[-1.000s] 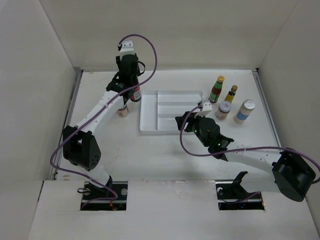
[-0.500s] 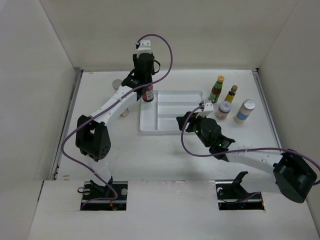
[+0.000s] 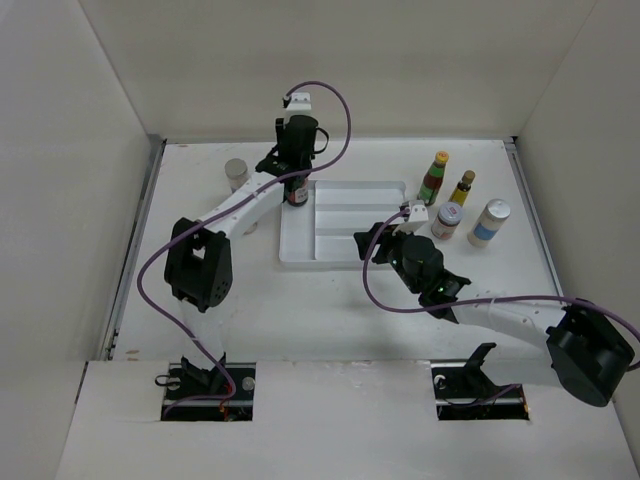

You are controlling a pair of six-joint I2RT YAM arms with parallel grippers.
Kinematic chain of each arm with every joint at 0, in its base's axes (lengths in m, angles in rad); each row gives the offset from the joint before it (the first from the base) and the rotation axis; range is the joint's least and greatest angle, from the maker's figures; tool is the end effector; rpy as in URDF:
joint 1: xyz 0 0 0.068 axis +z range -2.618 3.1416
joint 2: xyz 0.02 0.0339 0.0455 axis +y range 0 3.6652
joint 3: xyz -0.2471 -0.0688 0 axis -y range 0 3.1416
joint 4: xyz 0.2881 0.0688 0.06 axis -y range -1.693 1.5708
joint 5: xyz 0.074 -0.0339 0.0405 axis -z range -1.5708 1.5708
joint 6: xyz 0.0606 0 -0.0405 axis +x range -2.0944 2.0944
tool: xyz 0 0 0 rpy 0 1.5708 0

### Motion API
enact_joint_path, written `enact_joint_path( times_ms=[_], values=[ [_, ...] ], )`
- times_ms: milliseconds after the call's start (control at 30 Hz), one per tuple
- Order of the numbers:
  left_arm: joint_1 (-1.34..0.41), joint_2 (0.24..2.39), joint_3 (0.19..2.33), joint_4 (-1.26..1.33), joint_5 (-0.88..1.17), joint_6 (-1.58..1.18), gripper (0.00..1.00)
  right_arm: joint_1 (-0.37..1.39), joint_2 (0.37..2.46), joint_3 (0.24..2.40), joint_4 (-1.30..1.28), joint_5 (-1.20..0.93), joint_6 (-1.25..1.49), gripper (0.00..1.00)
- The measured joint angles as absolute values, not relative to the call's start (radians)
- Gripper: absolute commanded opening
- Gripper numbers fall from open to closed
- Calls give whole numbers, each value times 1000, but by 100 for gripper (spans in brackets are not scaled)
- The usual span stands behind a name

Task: Organize the condiment bottles

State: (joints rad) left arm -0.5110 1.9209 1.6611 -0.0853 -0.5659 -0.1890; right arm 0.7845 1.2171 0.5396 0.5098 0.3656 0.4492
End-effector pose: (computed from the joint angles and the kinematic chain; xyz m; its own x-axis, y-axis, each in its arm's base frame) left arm 0.4663 -0.2242 0.2872 -0.2847 -0.0222 -0.9584 -0.0823 0.9966 0.0014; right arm 0.2455 0.2145 0.1897 -0.2846 0.2889 -0.9141 -0.3183 0.8709 0.3744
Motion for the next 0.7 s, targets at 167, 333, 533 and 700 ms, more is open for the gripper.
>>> enact_joint_path(
  times_ms=[167,333,533,700],
  values=[
    [-511,1921,1648,-47,-568,-189,34,785,1217,540,510,366,449,67],
    [-509,1916,1581,44,-581,-190,55,785,1217,540,510,366,449,67],
    [-508,1880,1524,89,-591,-190,76,785,1217,540,510,366,449,67],
    [-509,1744,1454,96,-596,-212,82,783,1217,540,510,366,449,67]
  ],
)
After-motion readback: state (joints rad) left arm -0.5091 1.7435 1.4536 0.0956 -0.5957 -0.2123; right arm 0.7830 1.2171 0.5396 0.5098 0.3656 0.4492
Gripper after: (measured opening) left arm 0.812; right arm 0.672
